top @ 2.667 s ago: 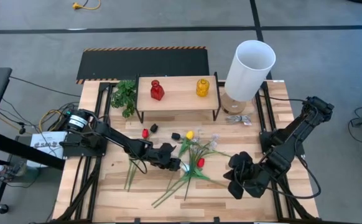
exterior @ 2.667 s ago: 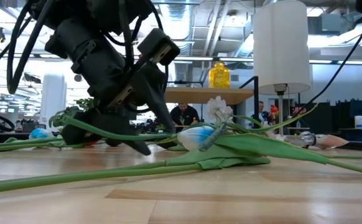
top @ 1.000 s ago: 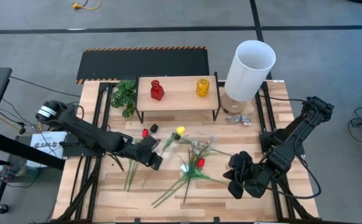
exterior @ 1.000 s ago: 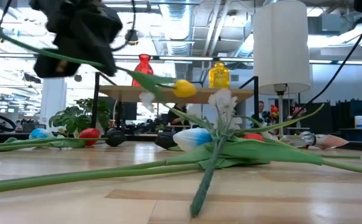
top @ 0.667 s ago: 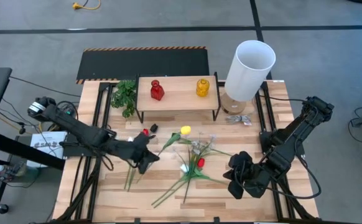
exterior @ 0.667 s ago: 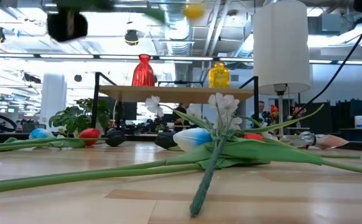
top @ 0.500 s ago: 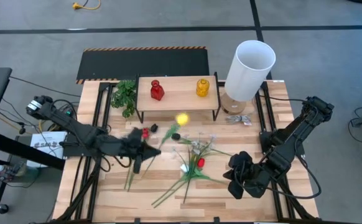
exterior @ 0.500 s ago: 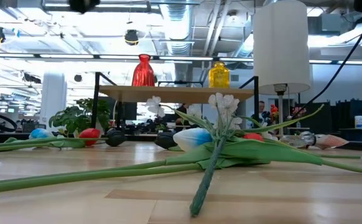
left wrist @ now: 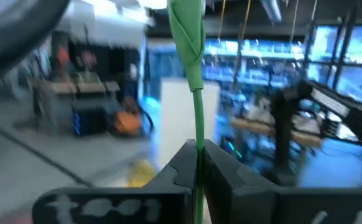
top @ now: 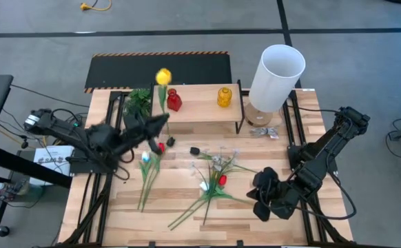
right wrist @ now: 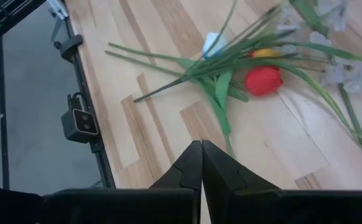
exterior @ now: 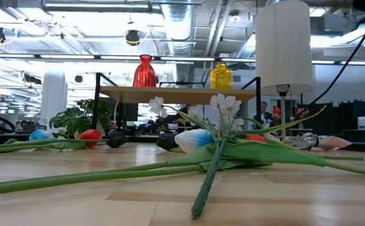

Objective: Pick and place flowers into a vace then onto a shelf
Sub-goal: Put the left yellow flower into the red vase on the shelf

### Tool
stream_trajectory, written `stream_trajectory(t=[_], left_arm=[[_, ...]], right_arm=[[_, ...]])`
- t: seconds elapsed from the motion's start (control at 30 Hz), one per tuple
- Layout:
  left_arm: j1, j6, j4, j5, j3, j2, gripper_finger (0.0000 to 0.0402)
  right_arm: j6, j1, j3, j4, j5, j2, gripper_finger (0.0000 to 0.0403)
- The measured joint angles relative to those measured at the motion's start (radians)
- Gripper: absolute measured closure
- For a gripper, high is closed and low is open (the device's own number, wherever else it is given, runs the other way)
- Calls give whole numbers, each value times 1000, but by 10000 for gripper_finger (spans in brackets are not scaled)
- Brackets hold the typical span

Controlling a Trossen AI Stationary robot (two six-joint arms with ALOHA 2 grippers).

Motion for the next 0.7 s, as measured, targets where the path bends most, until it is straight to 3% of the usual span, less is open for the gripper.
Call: stream_trajectory(t=[0.2, 0.7], left_arm=[[203, 96, 113, 128, 0, 0, 401], [671, -34, 80, 526, -1, 23, 401]], right_arm=[[-108, -1, 0, 38, 1, 0, 403], [-159, -70, 0, 36, 3, 0, 403]])
